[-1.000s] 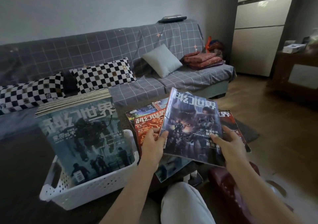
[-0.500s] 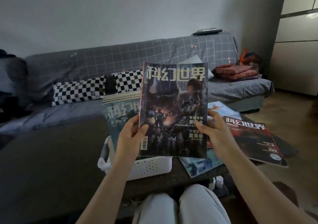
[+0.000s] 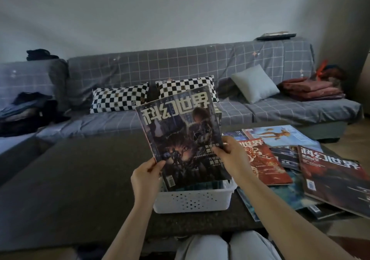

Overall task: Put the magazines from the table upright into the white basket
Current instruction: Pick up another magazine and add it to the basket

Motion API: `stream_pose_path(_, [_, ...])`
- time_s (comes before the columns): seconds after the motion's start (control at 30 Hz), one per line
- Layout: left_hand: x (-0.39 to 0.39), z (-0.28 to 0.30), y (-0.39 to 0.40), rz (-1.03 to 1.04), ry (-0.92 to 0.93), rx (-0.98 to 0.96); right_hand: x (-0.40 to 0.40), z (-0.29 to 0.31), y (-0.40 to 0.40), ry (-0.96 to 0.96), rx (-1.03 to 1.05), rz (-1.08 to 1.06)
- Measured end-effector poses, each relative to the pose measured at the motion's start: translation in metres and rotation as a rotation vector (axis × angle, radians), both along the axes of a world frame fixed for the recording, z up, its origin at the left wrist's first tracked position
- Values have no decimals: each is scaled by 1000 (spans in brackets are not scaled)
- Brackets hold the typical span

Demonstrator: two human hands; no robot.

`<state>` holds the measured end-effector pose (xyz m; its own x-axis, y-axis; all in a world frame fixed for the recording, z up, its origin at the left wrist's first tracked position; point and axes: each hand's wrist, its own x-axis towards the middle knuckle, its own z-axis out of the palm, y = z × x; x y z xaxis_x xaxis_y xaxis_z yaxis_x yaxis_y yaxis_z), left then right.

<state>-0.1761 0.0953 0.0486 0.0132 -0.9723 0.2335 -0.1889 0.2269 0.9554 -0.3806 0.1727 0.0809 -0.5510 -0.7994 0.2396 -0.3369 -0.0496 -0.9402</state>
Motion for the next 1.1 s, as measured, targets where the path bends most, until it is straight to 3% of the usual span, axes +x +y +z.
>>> stream_pose_path(0.13, [2,-6,-7,34,-71,13,1,-23,-5,15,89,-13])
stream_pose_path(0.4, [-1,-10,-14,8,-459,-67,1,-46,-12,166,118,-194])
stream_pose_path(0.5, [-3,-12,-13,40,-411,-80,4,-49,-14,213,103,-249])
stream_pose_path(0.9, [0,-10,-11,105,-220,-190,5,-51,-19,100,20,-331])
stream_pose_path(1.1, [-1,-12,-13,112,-299,-255,5,-53,-21,183,46,-313])
